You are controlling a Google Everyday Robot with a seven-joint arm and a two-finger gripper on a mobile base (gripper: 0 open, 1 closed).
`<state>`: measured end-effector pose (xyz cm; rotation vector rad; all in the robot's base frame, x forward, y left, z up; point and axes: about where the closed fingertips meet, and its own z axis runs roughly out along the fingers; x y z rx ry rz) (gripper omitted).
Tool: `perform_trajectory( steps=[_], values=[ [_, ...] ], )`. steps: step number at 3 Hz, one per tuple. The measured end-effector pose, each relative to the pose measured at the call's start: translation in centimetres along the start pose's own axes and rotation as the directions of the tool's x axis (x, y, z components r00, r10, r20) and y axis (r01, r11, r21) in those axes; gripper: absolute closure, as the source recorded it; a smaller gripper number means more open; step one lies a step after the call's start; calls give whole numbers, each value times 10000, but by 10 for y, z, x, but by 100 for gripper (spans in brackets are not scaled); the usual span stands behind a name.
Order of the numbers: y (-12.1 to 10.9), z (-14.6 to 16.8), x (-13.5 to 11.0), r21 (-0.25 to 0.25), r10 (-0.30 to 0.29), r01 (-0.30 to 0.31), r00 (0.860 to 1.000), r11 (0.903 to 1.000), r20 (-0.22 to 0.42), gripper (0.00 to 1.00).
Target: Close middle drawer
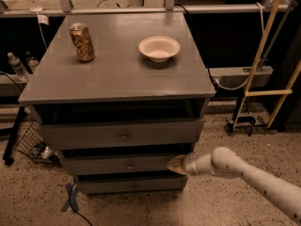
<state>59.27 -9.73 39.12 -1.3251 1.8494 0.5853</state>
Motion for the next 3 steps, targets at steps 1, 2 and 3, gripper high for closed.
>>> perform_trajectory(
  steps=[1,2,3],
  values=[
    [3,-5,-1,-391,-9,0,9997,9992,-227,100],
    [13,-15,0,-1014,44,-107,9980,9948,-623,100],
    [24,-35,17,-1344,590,-734,9924,9882,-1081,100]
  ],
)
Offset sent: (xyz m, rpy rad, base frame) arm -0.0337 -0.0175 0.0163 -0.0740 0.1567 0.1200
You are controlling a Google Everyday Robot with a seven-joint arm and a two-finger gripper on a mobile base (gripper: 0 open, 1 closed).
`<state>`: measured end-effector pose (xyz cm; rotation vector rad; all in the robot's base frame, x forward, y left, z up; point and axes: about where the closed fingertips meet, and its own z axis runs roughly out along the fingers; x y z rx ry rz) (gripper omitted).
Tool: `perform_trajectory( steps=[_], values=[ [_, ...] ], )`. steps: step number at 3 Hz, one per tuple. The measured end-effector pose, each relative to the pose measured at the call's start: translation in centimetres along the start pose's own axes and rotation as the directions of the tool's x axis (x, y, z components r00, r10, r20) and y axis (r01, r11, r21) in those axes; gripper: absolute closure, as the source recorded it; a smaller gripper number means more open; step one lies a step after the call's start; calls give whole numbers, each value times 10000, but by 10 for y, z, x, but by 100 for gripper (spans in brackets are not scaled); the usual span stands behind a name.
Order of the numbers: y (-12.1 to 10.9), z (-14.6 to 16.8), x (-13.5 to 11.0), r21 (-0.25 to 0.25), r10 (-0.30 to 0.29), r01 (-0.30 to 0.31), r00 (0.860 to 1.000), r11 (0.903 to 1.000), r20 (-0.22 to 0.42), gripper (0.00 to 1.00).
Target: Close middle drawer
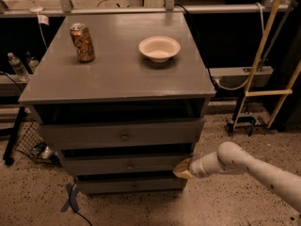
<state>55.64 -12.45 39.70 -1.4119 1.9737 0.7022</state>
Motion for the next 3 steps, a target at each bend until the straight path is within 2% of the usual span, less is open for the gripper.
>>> perform_trajectory(
  steps=[1,2,3],
  values=[
    [3,-13,17,-14,508,-508,9986,9987,-150,100],
    [1,-51,44,641,1349,-1328,9904,9891,-302,100],
    [-4,-81,62,1262,1845,-1783,9821,9758,-391,100]
  ],
)
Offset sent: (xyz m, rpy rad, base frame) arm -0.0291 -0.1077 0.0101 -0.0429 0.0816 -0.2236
